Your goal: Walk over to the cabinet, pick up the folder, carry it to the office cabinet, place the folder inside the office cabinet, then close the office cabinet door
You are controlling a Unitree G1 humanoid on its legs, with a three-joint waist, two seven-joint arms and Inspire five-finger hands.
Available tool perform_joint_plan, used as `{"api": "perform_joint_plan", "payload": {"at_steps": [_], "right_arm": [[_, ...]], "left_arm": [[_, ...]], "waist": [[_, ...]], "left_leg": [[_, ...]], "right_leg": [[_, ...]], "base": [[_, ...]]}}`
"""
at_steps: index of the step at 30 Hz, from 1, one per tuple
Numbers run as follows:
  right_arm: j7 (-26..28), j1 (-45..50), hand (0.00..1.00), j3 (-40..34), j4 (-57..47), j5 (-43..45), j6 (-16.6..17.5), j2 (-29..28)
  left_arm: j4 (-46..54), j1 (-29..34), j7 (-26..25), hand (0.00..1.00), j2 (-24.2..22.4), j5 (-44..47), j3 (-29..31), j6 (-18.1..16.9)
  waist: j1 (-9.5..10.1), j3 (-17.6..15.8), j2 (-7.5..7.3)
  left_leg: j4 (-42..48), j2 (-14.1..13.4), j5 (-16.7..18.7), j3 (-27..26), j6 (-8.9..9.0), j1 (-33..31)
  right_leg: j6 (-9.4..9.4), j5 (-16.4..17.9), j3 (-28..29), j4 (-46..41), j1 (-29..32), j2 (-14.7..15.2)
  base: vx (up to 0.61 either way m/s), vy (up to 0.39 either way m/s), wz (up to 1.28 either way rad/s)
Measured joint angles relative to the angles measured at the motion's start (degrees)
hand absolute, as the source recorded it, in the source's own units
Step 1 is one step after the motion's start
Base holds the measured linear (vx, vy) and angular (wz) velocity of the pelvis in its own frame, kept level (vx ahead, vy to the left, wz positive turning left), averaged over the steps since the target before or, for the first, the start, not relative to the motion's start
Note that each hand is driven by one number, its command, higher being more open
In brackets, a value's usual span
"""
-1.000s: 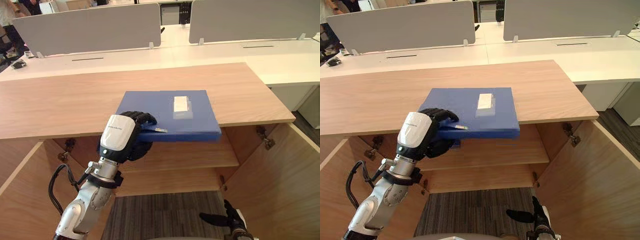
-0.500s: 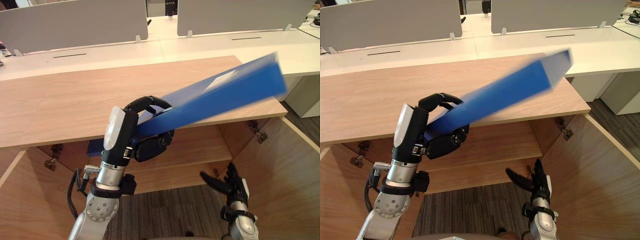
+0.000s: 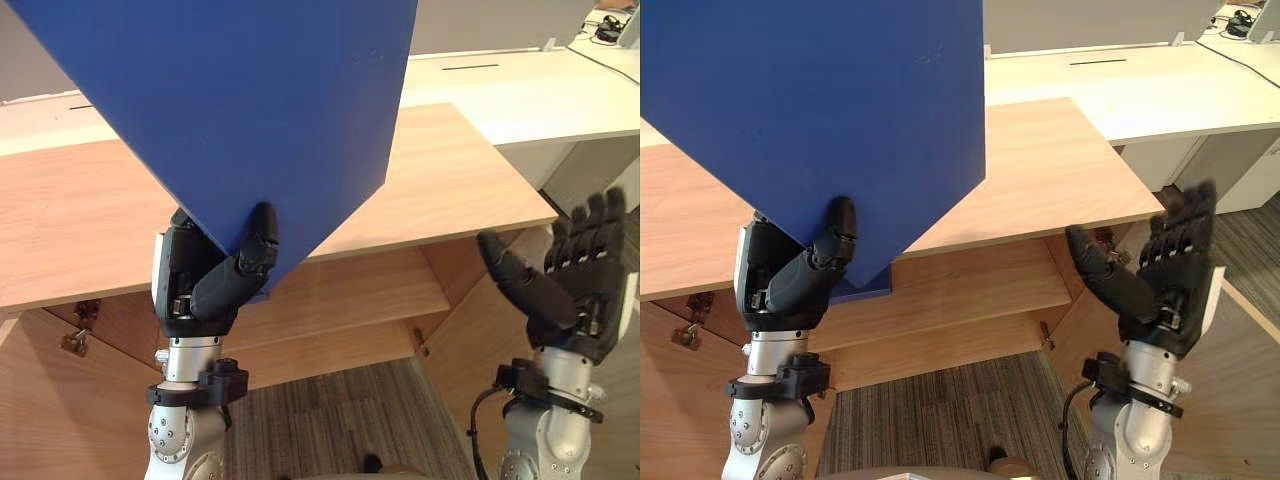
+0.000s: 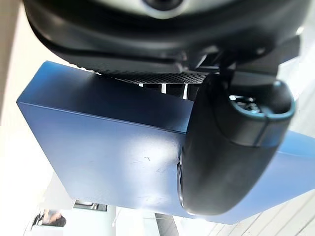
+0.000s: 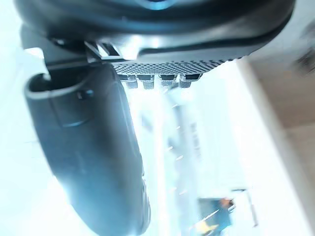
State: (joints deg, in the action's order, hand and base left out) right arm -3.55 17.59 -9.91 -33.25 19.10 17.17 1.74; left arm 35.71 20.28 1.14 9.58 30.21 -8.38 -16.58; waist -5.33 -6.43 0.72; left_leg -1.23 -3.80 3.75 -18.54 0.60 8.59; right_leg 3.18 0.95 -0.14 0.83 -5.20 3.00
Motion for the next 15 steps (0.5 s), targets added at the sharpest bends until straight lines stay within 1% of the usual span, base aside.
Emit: {"api": "perform_joint_plan", "payload": {"at_steps": [3,5,6,7,9,10,13,14,15], "right_arm": [[1.6,-3.1,1.00,3.0,0.0,2.4,0.1,4.9],[3.6,-6.9,1.00,6.8,0.2,3.8,0.1,10.9],[4.2,-8.0,1.00,7.7,0.4,3.8,0.1,12.5],[6.2,-10.9,1.00,9.8,1.7,3.9,0.4,16.9],[7.3,-12.2,1.00,10.7,2.7,4.3,0.5,19.2],[7.9,-13.0,1.00,11.0,4.2,4.5,0.5,20.7],[8.8,-13.2,1.00,11.8,7.9,6.9,0.5,23.2],[9.2,-13.3,0.00,12.6,9.5,7.9,0.5,24.8],[10.1,-13.4,0.00,13.2,11.1,9.4,0.4,26.6]], "left_arm": [[-0.7,0.0,2.6,0.00,1.8,3.5,-0.6,0.8],[-2.5,0.0,5.9,0.00,4.5,6.6,-1.2,1.4],[-3.0,0.0,6.4,0.00,5.3,7.1,-1.5,1.5],[-4.5,0.0,8.3,0.00,8.0,8.9,-2.5,2.3],[-5.1,0.0,9.5,0.00,9.5,9.5,-3.0,3.1],[-5.6,0.0,10.6,0.00,10.8,10.4,-3.3,3.8],[-7.1,0.1,11.7,0.00,13.1,12.0,-3.1,3.9],[-7.5,0.2,12.0,0.00,14.6,12.5,-3.1,4.1],[-7.7,0.2,12.6,0.00,16.0,13.4,-2.9,4.3]], "waist": [[0.00,0.0,0.04],[0.08,0.0,0.05],[0.14,0.0,0.05],[0.48,0.0,0.05],[0.83,0.0,0.05],[1.32,0.0,0.05],[1.64,0.0,0.05],[1.66,0.0,0.05],[1.67,0.0,0.05]], "left_leg": [[0.1,0.0,0.0,-0.1,0.00,0.0],[0.3,0.1,0.0,-0.2,0.00,0.0],[0.3,0.1,0.0,-0.2,0.00,0.0],[0.4,0.1,0.0,-0.2,-0.01,0.0],[0.4,0.1,0.0,-0.2,-0.02,0.0],[0.4,0.2,0.0,-0.2,-0.03,0.0],[0.4,0.3,0.0,0.3,-0.06,-0.1],[0.4,0.3,-0.1,0.5,-0.07,-0.2],[0.4,0.3,-0.1,0.7,-0.09,-0.4]], "right_leg": [[0.21,-0.1,0.2,0.0,0.0,0.0],[0.33,-0.2,0.3,0.0,0.0,0.0],[0.35,-0.2,0.3,-0.1,0.0,0.0],[0.41,-0.3,0.3,-0.1,0.0,0.0],[0.49,-0.3,0.3,-0.1,0.0,0.0],[0.51,-0.3,0.2,-0.1,0.0,0.1],[0.52,-0.3,-0.2,-0.1,-0.2,0.2],[0.52,-0.3,-0.4,0.0,-0.2,0.2],[0.52,-0.3,-0.6,0.0,-0.2,0.3]], "base": [[-0.04,-0.022,-0.03],[-0.05,-0.024,-0.02],[-0.04,-0.020,-0.01],[-0.04,-0.020,0.00],[-0.02,-0.010,0.00],[-0.02,-0.018,0.04],[-0.01,-0.018,0.07],[-0.01,-0.028,0.10],[-0.01,-0.028,0.09]]}}
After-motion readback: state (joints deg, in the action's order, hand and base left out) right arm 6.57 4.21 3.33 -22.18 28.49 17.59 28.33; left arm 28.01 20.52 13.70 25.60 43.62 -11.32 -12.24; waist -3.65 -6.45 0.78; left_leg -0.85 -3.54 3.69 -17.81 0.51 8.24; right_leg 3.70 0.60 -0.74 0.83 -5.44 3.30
